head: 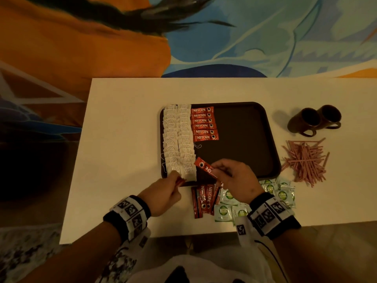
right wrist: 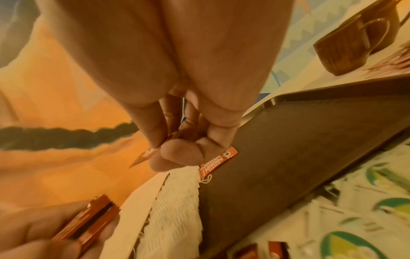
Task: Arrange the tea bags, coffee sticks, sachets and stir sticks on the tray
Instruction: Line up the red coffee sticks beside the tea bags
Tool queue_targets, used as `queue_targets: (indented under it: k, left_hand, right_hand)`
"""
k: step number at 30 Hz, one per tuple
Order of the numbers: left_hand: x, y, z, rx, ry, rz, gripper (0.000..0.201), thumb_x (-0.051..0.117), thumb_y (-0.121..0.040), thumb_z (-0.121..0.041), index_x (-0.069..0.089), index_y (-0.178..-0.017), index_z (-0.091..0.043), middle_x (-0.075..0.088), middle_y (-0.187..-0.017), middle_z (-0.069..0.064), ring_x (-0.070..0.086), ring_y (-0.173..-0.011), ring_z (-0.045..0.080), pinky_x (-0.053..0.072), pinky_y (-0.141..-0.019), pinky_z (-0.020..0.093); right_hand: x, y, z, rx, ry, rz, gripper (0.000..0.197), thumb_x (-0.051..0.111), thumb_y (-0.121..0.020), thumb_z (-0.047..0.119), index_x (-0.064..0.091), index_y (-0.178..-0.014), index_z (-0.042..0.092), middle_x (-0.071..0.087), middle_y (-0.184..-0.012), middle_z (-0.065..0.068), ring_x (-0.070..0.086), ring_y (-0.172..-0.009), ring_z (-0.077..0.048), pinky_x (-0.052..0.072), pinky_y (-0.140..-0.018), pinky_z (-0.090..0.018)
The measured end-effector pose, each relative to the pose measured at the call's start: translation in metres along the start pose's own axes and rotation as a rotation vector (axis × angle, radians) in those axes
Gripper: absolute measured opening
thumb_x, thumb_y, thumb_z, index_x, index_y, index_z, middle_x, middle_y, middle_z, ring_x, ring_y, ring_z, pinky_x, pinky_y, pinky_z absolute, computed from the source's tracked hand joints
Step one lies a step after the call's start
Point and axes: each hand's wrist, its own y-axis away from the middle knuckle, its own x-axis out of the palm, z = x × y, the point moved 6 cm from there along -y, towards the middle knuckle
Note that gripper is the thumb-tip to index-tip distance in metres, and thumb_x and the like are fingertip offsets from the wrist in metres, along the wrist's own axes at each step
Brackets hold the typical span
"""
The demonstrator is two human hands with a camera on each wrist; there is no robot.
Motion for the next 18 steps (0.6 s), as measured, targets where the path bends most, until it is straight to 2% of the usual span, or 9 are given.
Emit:
queue_targets:
  k: [3,6,7,9,11,13,15,18]
  left_hand:
    - [-0.033,-0.011,-0.006,-0.005,0.121,-0.197,0.015,0.052,-0.103,-0.031,0.045,-0.112,-0.021,0.064,-0.085,0.000,0.060,-0.067,0.017,0.042,-0.057,0.026]
    - [-0.061,-0.022,-0.015,-0.009,0.246,-0.364,0.028,0.053,-0.099,-0.054,0.055,-0.102,-0.026,0.066,-0.081,-0.004,0.063,-0.067,0.014,0.048,-0.060,0.028]
    - [-0.068,-0.026,-0.018,-0.010,0.296,-0.395,0.029,0.054,-0.098,-0.057,0.059,-0.099,-0.028,0.066,-0.077,-0.007,0.062,-0.065,0.011,0.048,-0.060,0.029]
    - [-0.075,-0.032,-0.023,-0.008,0.474,-0.401,0.026,0.058,-0.097,-0.054,0.063,-0.092,-0.029,0.059,-0.063,-0.014,0.053,-0.052,0.009,0.044,-0.057,0.032]
    - [-0.076,-0.037,-0.029,-0.001,0.631,-0.372,0.021,0.063,-0.096,-0.048,0.065,-0.086,-0.030,0.053,-0.055,-0.013,0.047,-0.046,0.008,0.041,-0.053,0.031]
    - [-0.077,-0.041,-0.035,0.033,0.614,-0.354,0.015,0.071,-0.092,-0.044,0.068,-0.089,-0.030,0.062,-0.062,-0.011,0.052,-0.050,0.008,0.044,-0.054,0.029]
    - [-0.076,-0.046,-0.035,0.040,0.532,-0.351,0.012,0.078,-0.087,-0.037,0.071,-0.092,-0.029,0.071,-0.076,-0.011,0.061,-0.060,0.003,0.047,-0.059,0.023]
    - [-0.068,-0.054,-0.036,0.031,0.497,-0.278,0.020,0.086,-0.081,-0.030,0.072,-0.094,-0.027,0.075,-0.087,-0.011,0.069,-0.074,0.001,0.050,-0.067,0.020]
  right_hand:
    - [-0.003,-0.008,0.009,0.008,-0.091,0.020,0.012,0.068,-0.097,0.022,0.074,-0.107,0.027,0.075,-0.082,0.005,0.071,-0.068,-0.011,0.056,-0.064,-0.026]
    - [-0.004,-0.015,0.016,0.005,-0.154,0.040,0.012,0.070,-0.096,0.022,0.075,-0.105,0.028,0.076,-0.086,0.005,0.071,-0.071,-0.013,0.057,-0.066,-0.028]
    - [-0.005,-0.017,0.018,0.007,-0.177,0.041,0.012,0.070,-0.095,0.021,0.075,-0.104,0.028,0.076,-0.088,0.004,0.071,-0.073,-0.013,0.057,-0.067,-0.029]
    - [-0.007,-0.022,0.020,-0.001,-0.208,0.033,0.013,0.072,-0.095,0.019,0.075,-0.103,0.028,0.076,-0.090,0.003,0.072,-0.075,-0.014,0.058,-0.068,-0.029]
    - [-0.011,-0.026,0.021,-0.017,-0.226,0.029,0.014,0.073,-0.093,0.018,0.076,-0.103,0.028,0.076,-0.089,0.002,0.071,-0.075,-0.014,0.057,-0.068,-0.029]
    - [-0.015,-0.028,0.022,-0.032,-0.246,0.034,0.016,0.075,-0.092,0.017,0.076,-0.103,0.028,0.076,-0.090,0.002,0.070,-0.074,-0.011,0.056,-0.067,-0.027]
    - [-0.022,-0.031,0.024,-0.047,-0.272,0.009,0.020,0.078,-0.089,0.014,0.076,-0.105,0.026,0.076,-0.093,0.003,0.069,-0.076,-0.006,0.056,-0.067,-0.024]
    - [-0.035,-0.037,0.026,-0.061,-0.453,-0.088,0.027,0.077,-0.087,0.004,0.073,-0.111,0.016,0.075,-0.100,-0.005,0.072,-0.088,-0.014,0.060,-0.073,-0.029]
